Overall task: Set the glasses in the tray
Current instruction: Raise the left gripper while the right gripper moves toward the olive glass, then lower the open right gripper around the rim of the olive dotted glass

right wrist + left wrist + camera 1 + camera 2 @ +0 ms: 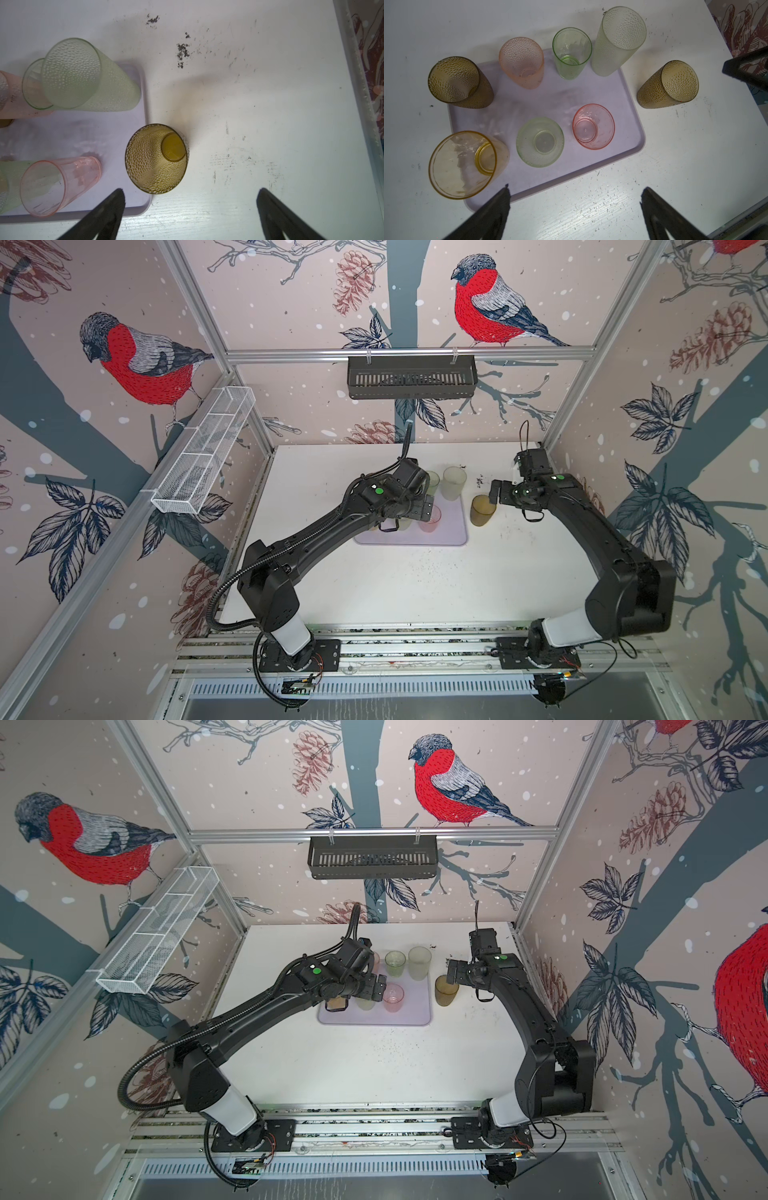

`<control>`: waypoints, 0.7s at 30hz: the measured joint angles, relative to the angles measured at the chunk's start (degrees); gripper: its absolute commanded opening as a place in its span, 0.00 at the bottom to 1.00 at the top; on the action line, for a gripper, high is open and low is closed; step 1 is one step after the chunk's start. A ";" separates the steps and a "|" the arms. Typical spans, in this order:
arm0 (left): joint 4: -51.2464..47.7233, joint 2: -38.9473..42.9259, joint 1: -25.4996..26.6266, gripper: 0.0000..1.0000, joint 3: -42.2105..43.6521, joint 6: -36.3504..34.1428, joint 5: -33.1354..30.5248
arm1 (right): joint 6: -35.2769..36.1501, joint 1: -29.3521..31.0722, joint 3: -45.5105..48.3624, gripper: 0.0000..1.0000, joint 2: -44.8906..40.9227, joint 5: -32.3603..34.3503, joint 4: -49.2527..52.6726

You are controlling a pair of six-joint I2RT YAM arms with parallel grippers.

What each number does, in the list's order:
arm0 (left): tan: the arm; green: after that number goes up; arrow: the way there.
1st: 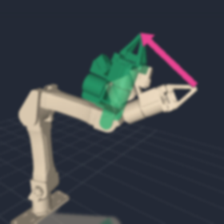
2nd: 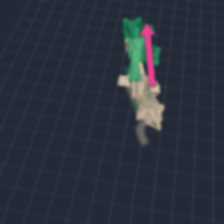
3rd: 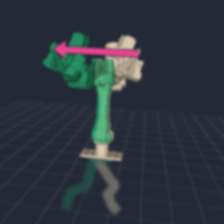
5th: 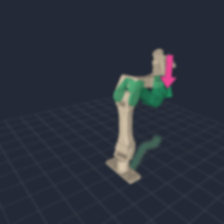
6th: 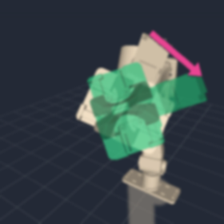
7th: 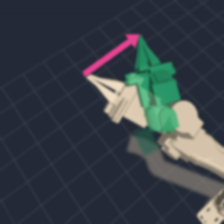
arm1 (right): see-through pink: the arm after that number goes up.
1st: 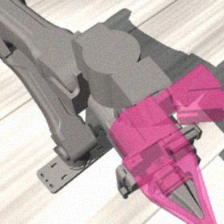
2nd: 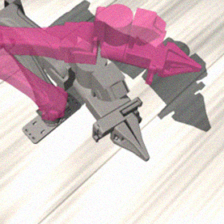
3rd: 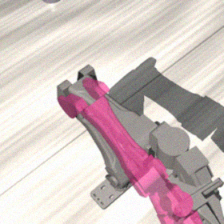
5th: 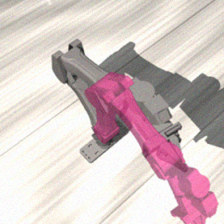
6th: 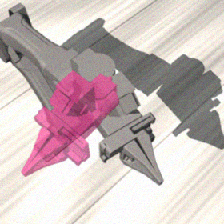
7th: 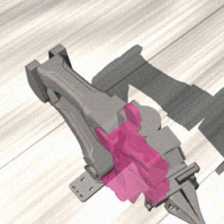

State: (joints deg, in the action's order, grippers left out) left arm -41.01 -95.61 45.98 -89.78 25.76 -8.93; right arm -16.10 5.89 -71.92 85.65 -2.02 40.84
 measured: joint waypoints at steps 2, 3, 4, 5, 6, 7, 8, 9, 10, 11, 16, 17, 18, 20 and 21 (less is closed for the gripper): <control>0.00 -1.07 0.00 0.98 -1.16 0.68 0.15 | 1.36 -1.40 0.74 1.00 0.70 -0.61 -0.42; 0.00 -1.51 0.00 0.98 -1.66 1.03 0.42 | 1.40 -1.99 1.16 1.00 0.79 -1.16 -0.66; -0.02 -1.95 0.00 0.97 -2.12 1.18 0.70 | 1.66 -2.36 1.55 1.00 0.90 -1.53 -1.01; 0.00 -2.34 0.00 0.98 -2.60 1.31 1.09 | 2.14 -2.58 1.73 0.99 1.16 -2.23 -1.20; 0.00 -2.64 -0.04 0.98 -2.99 1.36 1.29 | 2.78 -2.69 1.79 0.99 1.64 -2.71 -1.49; 0.00 -2.93 -0.13 0.98 -3.41 1.36 1.46 | 2.80 -2.84 1.81 0.98 2.27 -3.41 -1.97; 0.00 -3.23 -0.26 0.98 -3.78 1.36 1.51 | 3.02 -2.93 1.84 0.98 2.82 -3.98 -2.23; 0.02 -3.50 -0.39 0.97 -4.07 1.33 1.51 | 3.32 -2.97 1.86 0.97 3.23 -4.17 -2.34; 0.00 -3.76 -0.50 0.98 -4.39 1.31 1.51 | 3.76 -2.99 1.88 0.96 3.63 -4.39 -2.38; 0.02 -4.02 -0.68 0.97 -4.79 1.29 1.51 | 4.13 -3.04 1.97 0.96 4.02 -4.74 -2.40; 0.35 -5.14 -1.03 0.98 -6.05 1.27 2.51 | 4.96 -3.04 2.10 0.91 5.81 -5.25 -2.40; 0.42 -5.27 -1.07 0.98 -6.16 1.27 2.67 | 5.51 -3.04 2.10 0.90 6.14 -5.25 -2.40; 0.42 -5.40 -1.11 0.98 -6.21 1.27 2.86 | 5.60 -3.02 2.10 0.88 6.54 -5.27 -2.38; 0.42 -5.53 -1.20 0.98 -6.27 1.29 2.95 | 5.79 -2.93 2.01 0.85 7.34 -5.42 -2.38; 0.42 -5.60 -1.27 0.98 -6.32 1.29 3.02 | 5.95 -2.93 1.97 0.83 7.87 -5.44 -2.43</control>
State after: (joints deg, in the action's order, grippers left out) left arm -40.60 -101.21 44.71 -96.09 27.05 -5.91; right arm -10.15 2.96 -69.95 93.51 -7.46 38.41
